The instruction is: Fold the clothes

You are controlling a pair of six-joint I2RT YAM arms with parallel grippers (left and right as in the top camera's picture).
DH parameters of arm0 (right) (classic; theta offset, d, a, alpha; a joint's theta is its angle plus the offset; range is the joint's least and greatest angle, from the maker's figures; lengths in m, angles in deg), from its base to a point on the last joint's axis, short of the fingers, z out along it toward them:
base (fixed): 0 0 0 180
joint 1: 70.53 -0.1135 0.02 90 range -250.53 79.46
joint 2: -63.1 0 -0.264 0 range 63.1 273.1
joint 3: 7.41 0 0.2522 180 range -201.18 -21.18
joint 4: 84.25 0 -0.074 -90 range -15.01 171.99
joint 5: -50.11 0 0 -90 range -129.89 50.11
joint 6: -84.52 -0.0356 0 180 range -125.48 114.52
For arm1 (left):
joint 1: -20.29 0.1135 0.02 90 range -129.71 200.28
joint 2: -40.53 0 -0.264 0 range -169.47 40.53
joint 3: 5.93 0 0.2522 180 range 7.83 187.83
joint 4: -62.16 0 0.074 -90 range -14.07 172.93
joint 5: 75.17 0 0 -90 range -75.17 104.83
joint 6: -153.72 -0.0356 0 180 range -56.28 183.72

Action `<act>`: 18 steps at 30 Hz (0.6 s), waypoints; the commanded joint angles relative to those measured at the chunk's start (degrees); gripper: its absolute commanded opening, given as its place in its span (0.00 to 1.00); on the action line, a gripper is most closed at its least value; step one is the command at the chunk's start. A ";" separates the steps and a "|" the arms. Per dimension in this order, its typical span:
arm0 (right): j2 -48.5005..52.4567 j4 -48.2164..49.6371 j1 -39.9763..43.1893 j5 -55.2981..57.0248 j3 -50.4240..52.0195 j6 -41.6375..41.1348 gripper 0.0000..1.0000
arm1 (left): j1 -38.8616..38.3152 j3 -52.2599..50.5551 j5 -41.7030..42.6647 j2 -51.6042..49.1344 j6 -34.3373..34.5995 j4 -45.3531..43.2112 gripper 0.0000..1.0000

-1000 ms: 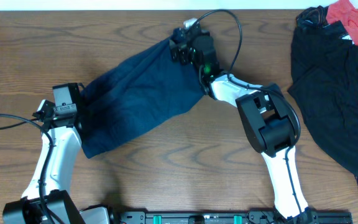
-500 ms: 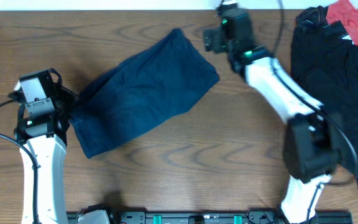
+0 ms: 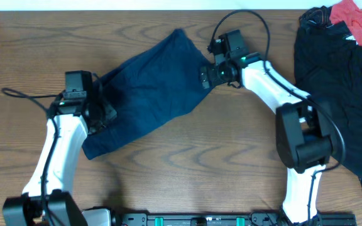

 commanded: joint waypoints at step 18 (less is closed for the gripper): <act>4.48 8.02 -0.20 0.55 0.26 0.66 0.01 | -1.14 -0.50 -0.94 -7.67 -1.29 0.90 0.44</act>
